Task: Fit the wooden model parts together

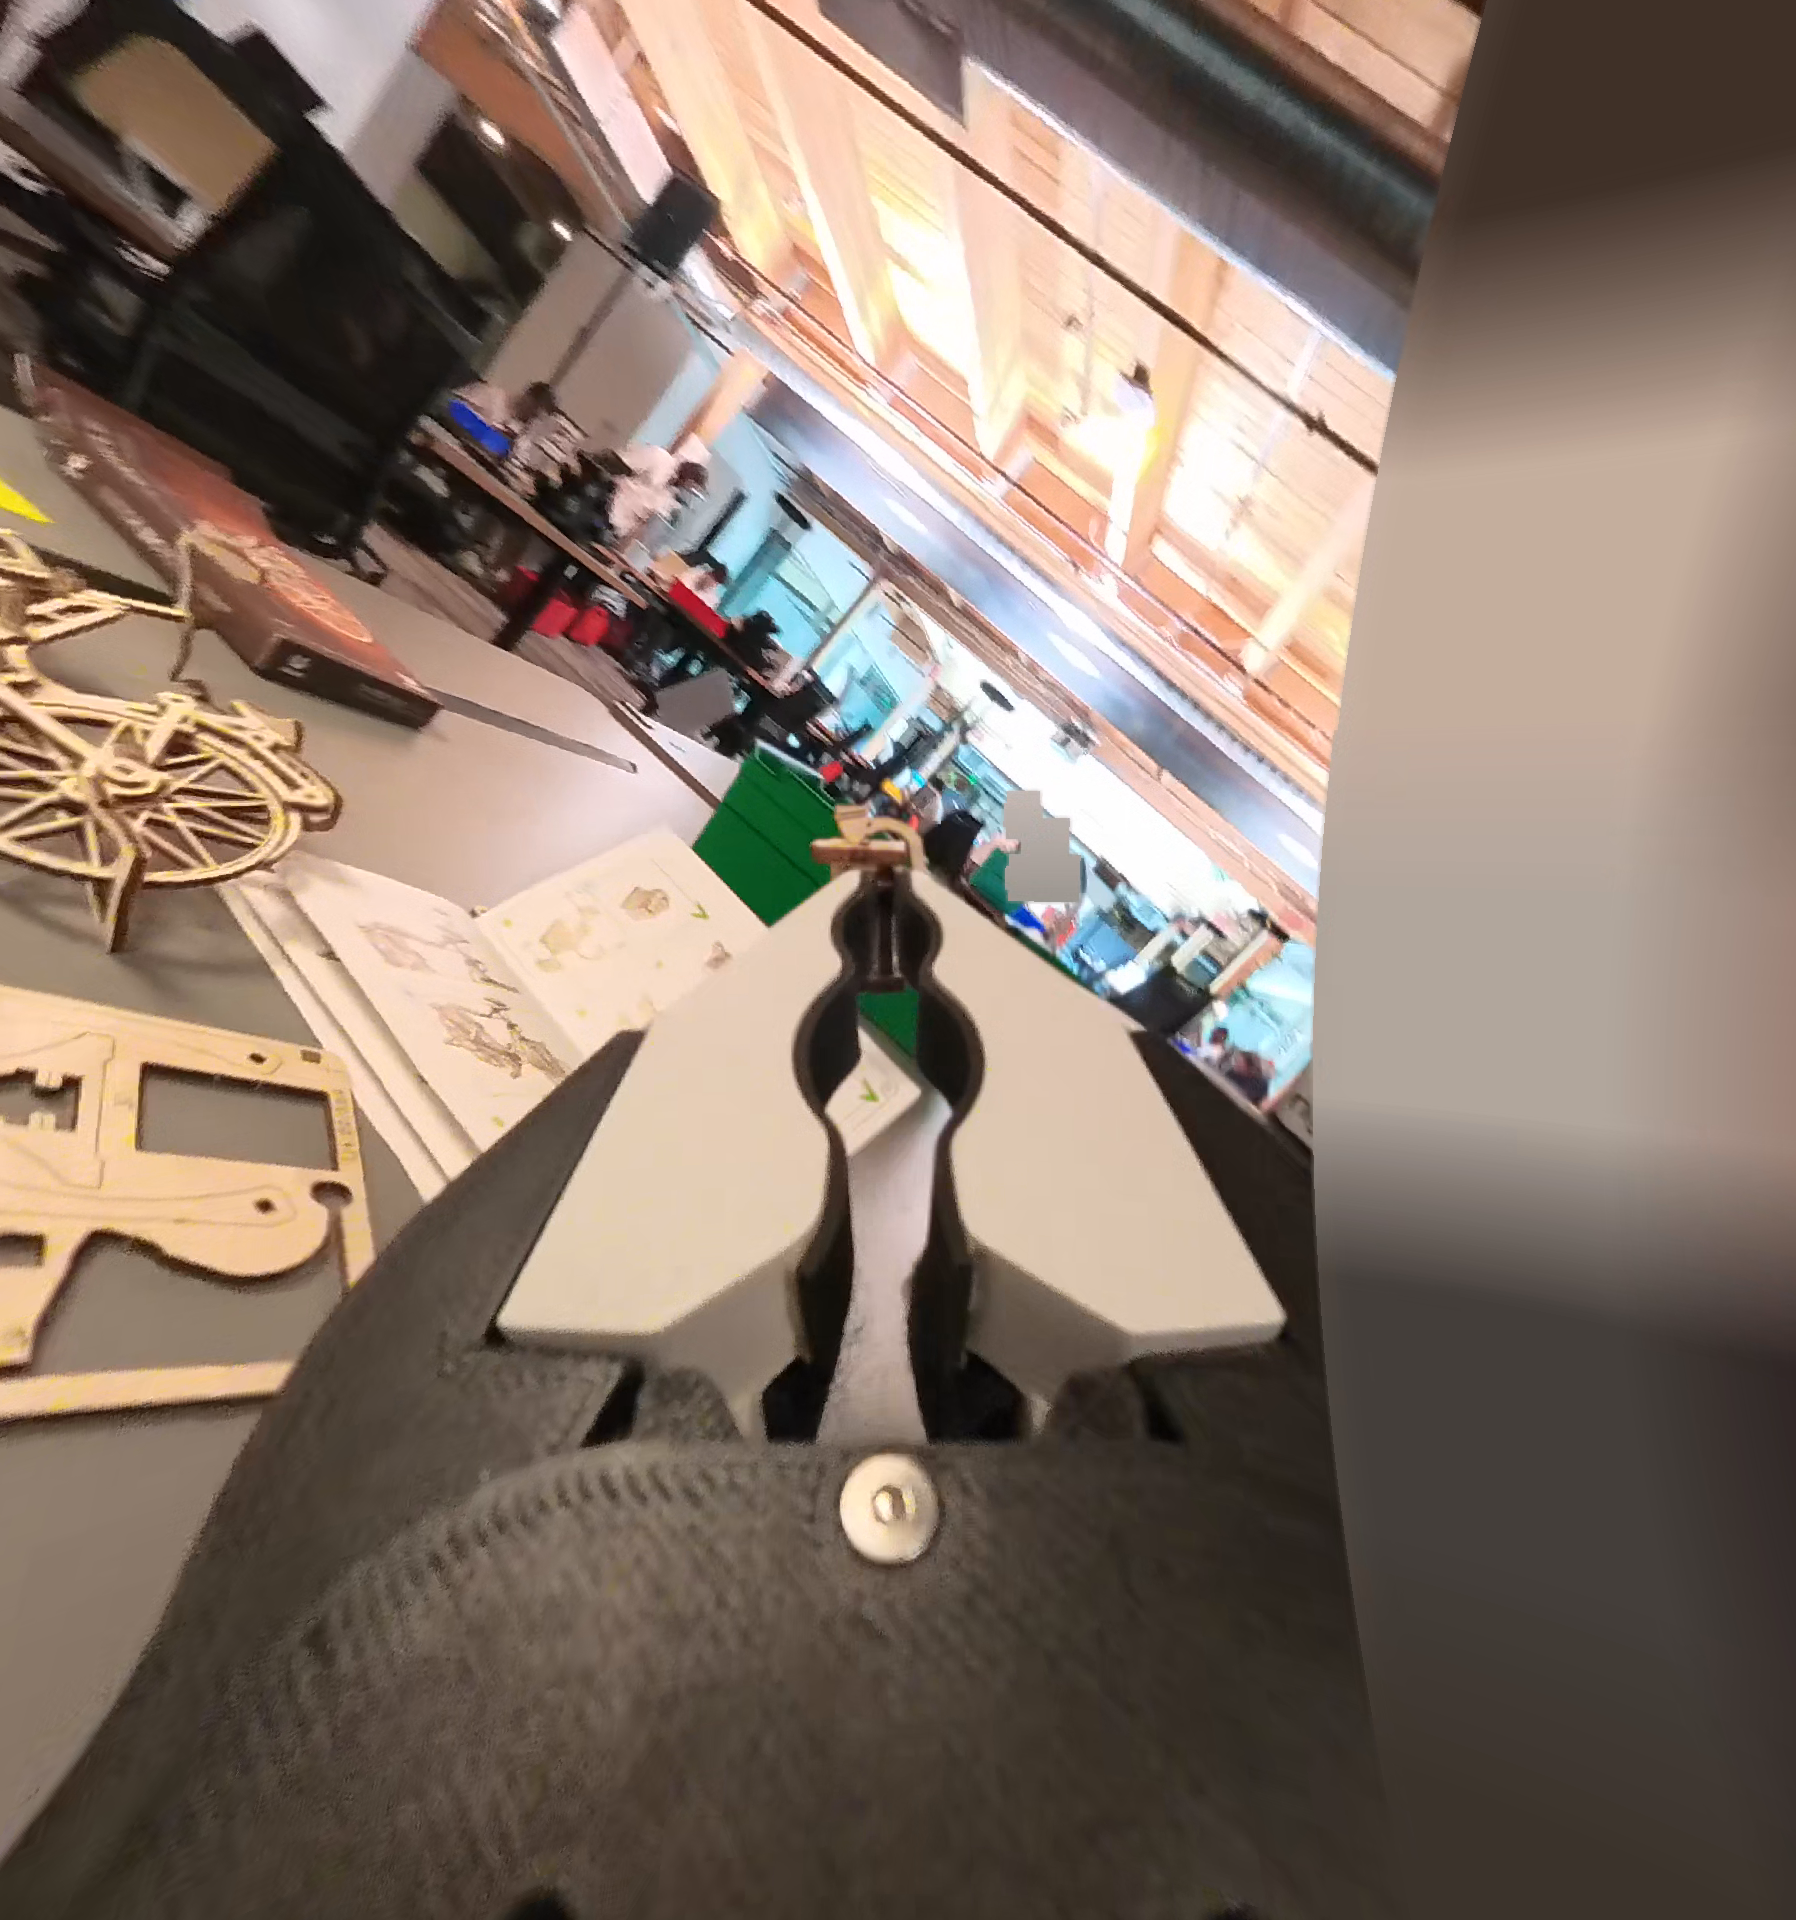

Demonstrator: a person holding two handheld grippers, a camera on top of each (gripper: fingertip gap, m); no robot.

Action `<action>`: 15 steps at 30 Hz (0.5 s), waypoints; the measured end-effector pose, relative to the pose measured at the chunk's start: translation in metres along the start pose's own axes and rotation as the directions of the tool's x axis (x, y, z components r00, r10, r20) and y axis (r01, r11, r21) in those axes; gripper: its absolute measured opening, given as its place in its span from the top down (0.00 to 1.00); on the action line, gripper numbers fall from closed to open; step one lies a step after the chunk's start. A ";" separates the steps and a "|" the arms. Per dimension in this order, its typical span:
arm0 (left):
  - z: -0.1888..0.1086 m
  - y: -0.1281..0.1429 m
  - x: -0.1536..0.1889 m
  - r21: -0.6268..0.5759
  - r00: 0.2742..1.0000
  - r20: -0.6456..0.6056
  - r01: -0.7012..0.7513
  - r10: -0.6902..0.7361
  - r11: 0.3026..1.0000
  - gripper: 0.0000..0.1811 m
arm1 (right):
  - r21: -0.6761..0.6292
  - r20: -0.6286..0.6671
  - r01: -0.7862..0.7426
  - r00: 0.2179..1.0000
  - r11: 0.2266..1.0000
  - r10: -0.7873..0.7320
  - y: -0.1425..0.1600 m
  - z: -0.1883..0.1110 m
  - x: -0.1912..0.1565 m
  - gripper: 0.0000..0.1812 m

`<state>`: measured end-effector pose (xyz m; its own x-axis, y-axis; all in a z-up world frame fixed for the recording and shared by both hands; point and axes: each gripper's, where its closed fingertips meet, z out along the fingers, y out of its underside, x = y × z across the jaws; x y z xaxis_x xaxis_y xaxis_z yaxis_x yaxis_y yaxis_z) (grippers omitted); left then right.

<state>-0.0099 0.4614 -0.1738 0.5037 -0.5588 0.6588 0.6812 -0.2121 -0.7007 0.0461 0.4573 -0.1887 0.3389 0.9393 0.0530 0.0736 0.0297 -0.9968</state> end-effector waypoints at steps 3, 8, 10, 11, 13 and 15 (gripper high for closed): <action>-0.001 0.003 0.010 0.066 0.998 0.013 0.059 -0.060 0.996 1.00 | -0.048 -0.028 0.114 0.993 0.992 -0.116 -0.004 0.012 -0.014 0.63; -0.004 0.005 0.030 0.199 0.996 0.033 0.078 -0.086 0.977 1.00 | -0.097 -0.054 0.213 0.974 0.972 -0.218 -0.004 0.021 -0.027 0.63; -0.004 0.005 0.039 0.233 0.998 0.064 -0.005 -0.010 0.973 0.99 | -0.094 -0.047 0.215 0.974 0.972 -0.220 -0.004 0.020 -0.031 0.65; -0.004 0.006 0.045 0.240 0.996 0.076 -0.062 0.045 0.969 0.99 | -0.082 -0.043 0.206 0.977 0.975 -0.210 -0.006 0.018 -0.032 0.66; -0.004 0.008 0.055 0.252 0.987 0.102 -0.147 0.125 0.956 0.99 | -0.048 -0.027 0.184 0.982 0.982 -0.186 -0.011 0.011 -0.033 0.66; -0.004 0.010 0.063 0.261 0.980 0.112 -0.186 0.162 0.947 0.99 | -0.018 -0.017 0.164 0.986 0.986 -0.164 -0.017 0.003 -0.031 0.66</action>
<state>0.0264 0.4210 -0.1408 0.6637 -0.4925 0.5630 0.6899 0.1121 -0.7151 0.0317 0.4283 -0.1738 0.3377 0.9159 0.2170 0.1448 0.1772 -0.9735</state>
